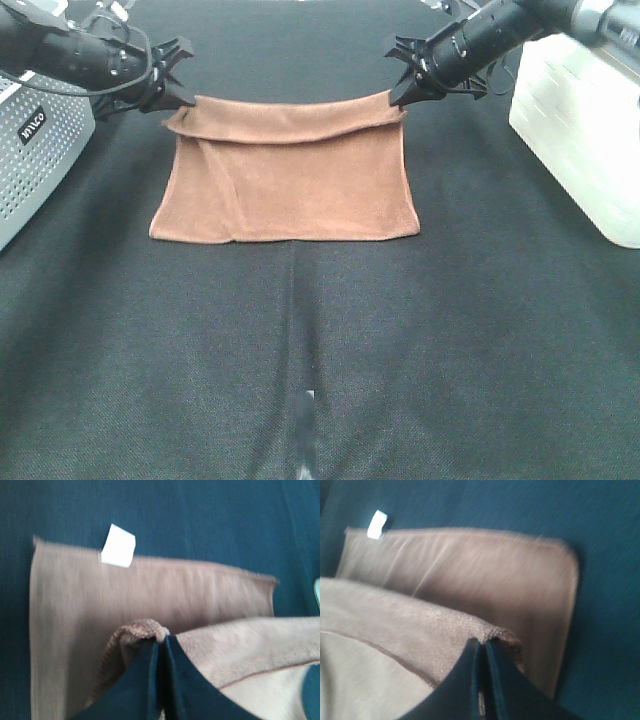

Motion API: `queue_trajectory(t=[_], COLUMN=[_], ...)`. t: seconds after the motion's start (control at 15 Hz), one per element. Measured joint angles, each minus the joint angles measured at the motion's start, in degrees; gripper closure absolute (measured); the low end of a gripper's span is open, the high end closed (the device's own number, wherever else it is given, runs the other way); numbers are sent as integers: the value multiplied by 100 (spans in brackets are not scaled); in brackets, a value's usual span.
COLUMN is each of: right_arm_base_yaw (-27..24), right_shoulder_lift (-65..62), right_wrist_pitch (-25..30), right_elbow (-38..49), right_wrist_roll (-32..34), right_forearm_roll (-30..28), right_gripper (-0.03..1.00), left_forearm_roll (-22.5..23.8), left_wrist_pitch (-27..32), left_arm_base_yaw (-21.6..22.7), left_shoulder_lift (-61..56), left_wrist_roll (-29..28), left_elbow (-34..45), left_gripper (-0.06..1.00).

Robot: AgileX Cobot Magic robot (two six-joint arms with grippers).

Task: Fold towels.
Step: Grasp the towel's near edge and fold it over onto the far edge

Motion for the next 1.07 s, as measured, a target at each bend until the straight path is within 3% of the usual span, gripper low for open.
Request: queue_trajectory(t=[0.33, 0.73, 0.8, 0.87, 1.07], right_arm_base_yaw=[-17, -17, -17, -17, -17], right_shoulder_lift=[625, 785, 814, 814, 814], right_wrist_pitch=[-1077, -1438, -1438, -1438, -1444], right_elbow=[-315, -338, -338, -338, -338], right_wrist_roll=[-235, -372, -378, -378, -372], right_forearm_roll=[103, 264, 264, 264, 264], right_gripper=[97, 96, 84, 84, 43], left_forearm_roll=[-6, -11, -11, -11, -6], left_wrist_pitch=[-630, -1152, -1255, -1255, -1215], left_arm_base_yaw=[-34, -241, -246, -246, -246], left_shoulder_lift=[831, 968, 968, 968, 968], left_wrist_roll=[166, 613, 625, 625, 625], left_elbow=[-951, -957, -963, -963, -963], left_gripper=[94, 89, 70, 70, 35])
